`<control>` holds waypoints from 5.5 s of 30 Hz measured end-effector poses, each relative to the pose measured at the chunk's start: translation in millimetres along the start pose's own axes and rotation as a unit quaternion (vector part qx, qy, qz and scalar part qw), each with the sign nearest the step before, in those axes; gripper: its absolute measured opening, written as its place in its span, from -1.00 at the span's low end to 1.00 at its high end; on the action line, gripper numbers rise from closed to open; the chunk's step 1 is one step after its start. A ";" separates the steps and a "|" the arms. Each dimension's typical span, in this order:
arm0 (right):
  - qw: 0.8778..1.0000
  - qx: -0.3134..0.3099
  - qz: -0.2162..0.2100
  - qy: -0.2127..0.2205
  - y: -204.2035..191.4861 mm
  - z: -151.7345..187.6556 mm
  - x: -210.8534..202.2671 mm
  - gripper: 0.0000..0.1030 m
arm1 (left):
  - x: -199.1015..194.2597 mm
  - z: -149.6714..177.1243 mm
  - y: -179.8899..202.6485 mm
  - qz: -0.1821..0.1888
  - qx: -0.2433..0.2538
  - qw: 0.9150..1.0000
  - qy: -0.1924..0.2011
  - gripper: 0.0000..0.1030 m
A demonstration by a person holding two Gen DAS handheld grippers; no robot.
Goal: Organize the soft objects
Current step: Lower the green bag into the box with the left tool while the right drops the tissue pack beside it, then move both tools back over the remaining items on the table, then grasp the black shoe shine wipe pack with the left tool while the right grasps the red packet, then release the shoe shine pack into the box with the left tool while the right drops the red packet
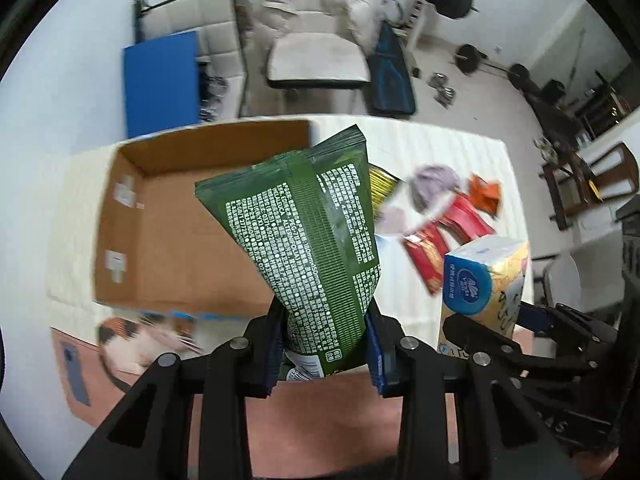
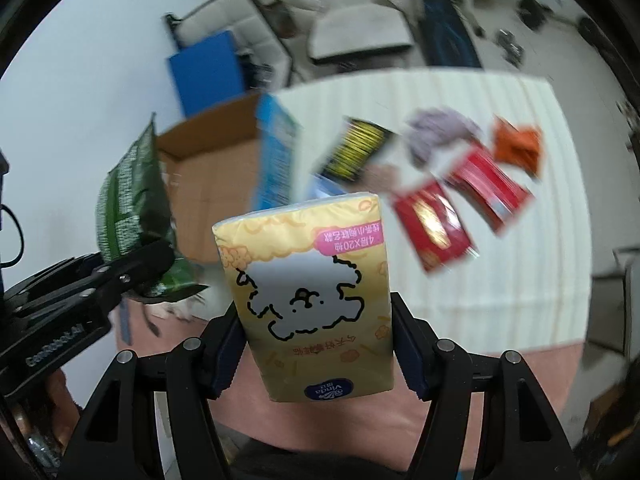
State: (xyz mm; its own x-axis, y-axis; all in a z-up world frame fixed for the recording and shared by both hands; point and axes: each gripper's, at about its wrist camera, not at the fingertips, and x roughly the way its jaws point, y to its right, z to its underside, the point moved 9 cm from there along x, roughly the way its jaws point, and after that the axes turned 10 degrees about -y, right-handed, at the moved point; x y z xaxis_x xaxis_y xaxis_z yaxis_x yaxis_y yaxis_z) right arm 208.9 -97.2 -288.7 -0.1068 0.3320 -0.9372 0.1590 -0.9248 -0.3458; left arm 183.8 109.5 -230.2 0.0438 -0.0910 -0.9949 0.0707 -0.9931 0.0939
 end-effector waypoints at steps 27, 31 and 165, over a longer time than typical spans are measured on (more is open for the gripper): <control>0.994 0.038 0.063 -0.080 -136.1 -191.3 242.5 0.33 | 216.8 -149.6 -127.7 0.070 0.009 0.976 -0.205 -0.37; 0.994 0.041 0.037 -0.091 -136.7 -200.1 254.6 0.36 | 219.2 -148.2 -133.3 0.060 -0.002 0.972 -0.227 -0.32; 0.998 0.067 0.004 -0.004 -130.6 -117.3 90.5 -0.06 | 80.4 -96.3 -134.3 -0.022 -0.052 0.998 -0.032 -0.29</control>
State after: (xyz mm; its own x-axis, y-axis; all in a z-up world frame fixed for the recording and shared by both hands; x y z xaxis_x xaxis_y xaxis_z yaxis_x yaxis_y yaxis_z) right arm 293.6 75.4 -333.7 -0.1147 0.3239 -0.9391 0.0279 -0.9439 -0.3290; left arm 273.8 242.6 -319.2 -0.0255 -0.0557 -0.9981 0.1743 -0.9834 0.0504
